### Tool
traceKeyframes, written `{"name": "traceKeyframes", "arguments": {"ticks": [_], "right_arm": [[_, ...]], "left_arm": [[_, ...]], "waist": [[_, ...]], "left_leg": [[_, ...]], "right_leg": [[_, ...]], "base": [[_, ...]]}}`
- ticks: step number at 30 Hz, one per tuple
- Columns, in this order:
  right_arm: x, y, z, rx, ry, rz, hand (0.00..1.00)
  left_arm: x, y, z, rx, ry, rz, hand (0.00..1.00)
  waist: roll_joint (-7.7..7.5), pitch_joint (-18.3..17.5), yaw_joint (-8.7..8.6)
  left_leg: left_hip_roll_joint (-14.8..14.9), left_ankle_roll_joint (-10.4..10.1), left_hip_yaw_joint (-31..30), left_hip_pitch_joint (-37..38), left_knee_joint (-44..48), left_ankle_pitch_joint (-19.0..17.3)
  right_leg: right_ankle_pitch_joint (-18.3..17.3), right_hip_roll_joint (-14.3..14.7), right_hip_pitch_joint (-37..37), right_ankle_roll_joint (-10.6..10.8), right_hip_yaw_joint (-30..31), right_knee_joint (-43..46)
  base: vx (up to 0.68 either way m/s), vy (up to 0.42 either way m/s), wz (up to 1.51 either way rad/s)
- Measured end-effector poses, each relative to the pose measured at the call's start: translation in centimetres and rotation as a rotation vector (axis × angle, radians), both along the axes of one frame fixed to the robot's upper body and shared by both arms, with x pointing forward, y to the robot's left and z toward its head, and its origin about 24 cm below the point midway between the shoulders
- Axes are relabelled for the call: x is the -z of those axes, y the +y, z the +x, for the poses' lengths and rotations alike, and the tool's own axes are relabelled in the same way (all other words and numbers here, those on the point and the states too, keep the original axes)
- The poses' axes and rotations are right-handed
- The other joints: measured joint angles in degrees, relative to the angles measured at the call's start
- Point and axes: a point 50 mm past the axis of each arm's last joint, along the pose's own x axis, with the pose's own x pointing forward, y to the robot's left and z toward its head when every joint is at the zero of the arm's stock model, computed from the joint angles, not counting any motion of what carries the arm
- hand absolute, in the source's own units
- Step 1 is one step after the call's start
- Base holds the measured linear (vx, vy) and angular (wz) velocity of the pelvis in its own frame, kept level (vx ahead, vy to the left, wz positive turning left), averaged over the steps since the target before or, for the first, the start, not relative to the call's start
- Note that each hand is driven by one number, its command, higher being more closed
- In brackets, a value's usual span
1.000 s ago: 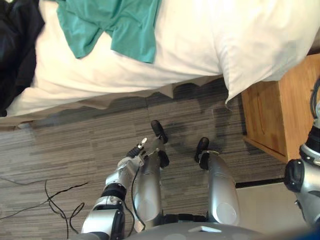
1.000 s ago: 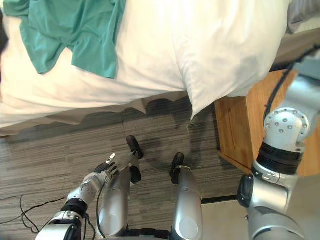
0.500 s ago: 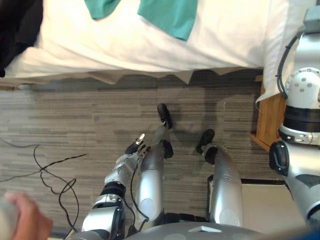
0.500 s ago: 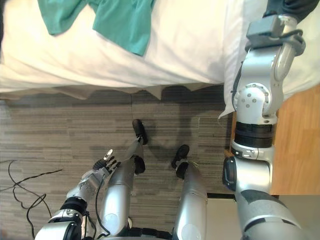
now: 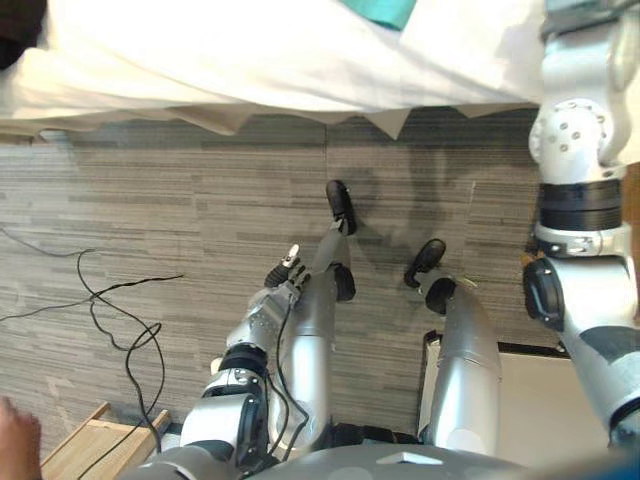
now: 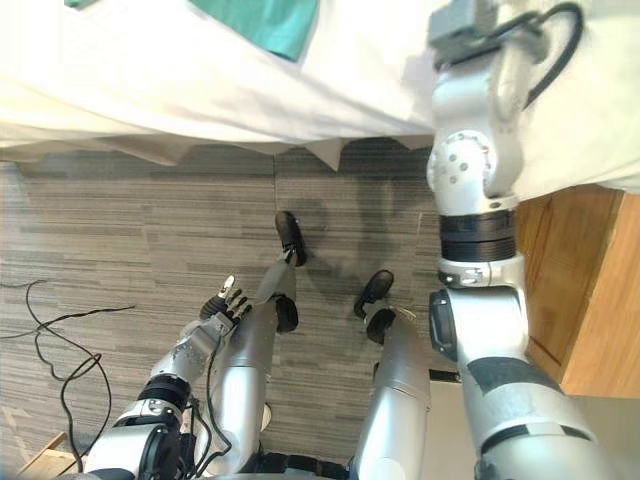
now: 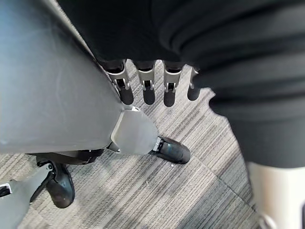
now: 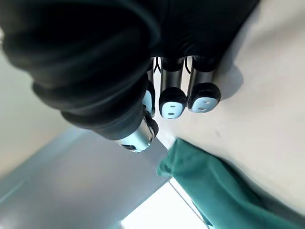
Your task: Tidy the bed and pick cloth on bed and put in laundry
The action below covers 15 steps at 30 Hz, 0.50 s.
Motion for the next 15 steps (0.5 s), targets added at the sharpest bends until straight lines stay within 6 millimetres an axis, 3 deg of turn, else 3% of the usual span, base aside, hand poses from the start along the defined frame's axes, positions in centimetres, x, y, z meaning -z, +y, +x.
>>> {"name": "traceKeyframes", "arguments": {"ticks": [3,6,7,9,11,12,14,15], "right_arm": [[2.2,1.7,0.3,-0.083,0.001,-0.081,1.00],[6.0,3.8,0.9,-0.191,0.059,-0.143,1.00],[8.0,4.5,1.2,-0.232,0.101,-0.166,0.00],[11.3,5.6,1.7,-0.286,0.181,-0.214,0.00],[17.0,7.0,2.1,-0.308,0.333,-0.366,0.00],[18.8,7.2,1.9,-0.316,0.374,-0.406,0.00],[24.6,8.1,-0.2,-0.413,0.503,-0.459,0.00],[25.7,8.2,-0.8,-0.433,0.529,-0.457,0.00]], "left_arm": [[0.1,-0.1,0.0,-0.007,0.005,-0.010,0.00],[0.3,-0.7,-0.3,-0.026,0.012,-0.056,0.00],[0.5,-1.3,-0.5,-0.023,0.013,-0.082,0.00],[0.9,-1.9,-0.9,-0.017,0.015,-0.107,0.00],[1.4,-2.3,-1.6,-0.031,0.011,-0.117,0.00],[1.5,-2.5,-1.7,-0.036,0.008,-0.114,0.00],[2.0,-2.3,-2.3,-0.082,0.018,-0.060,0.00],[2.3,-2.3,-2.5,-0.088,0.031,-0.045,0.00]], "waist": [[0.03,-0.02,-0.31],[0.06,-0.04,-1.42],[0.09,-0.07,-1.68],[0.10,-0.36,-2.00],[0.11,-0.87,-2.12],[0.12,-0.95,-1.96],[-0.02,-1.01,-2.77],[-0.05,-1.00,-3.06]], "left_leg": [[-0.30,-0.25,0.48,0.88,-0.16,-0.18],[-0.84,-0.49,0.57,3.41,-0.60,-0.35],[-1.13,-0.81,0.61,4.79,-0.66,-0.58],[-1.37,-1.16,0.61,6.73,-0.90,-0.86],[-1.62,-1.26,0.55,8.66,-1.46,-0.93],[-1.65,-1.36,0.52,9.04,-1.48,-1.00],[-2.00,-1.46,0.11,11.59,-1.58,-1.07],[-2.18,-1.26,-0.11,12.61,-1.59,-0.93]], "right_leg": [[-0.15,-0.28,0.38,-0.04,0.64,0.24],[-0.62,-0.69,2.71,0.28,0.71,0.21],[-0.96,-1.02,4.09,0.40,0.74,0.22],[-1.18,-1.14,5.98,0.45,0.76,-0.03],[-1.46,-1.18,7.95,0.58,0.66,-0.39],[-1.49,-1.18,8.39,0.62,0.61,-0.52],[-1.67,-1.20,11.73,0.94,0.12,-1.43],[-1.75,-1.23,13.01,1.09,0.02,-1.78]], "base": [[0.00,-0.030,-0.03],[0.00,-0.035,0.03],[0.00,-0.048,0.03],[0.00,-0.052,0.01],[0.00,-0.054,0.02],[0.02,-0.058,0.05],[0.08,-0.071,0.08],[0.08,-0.058,0.09]]}}
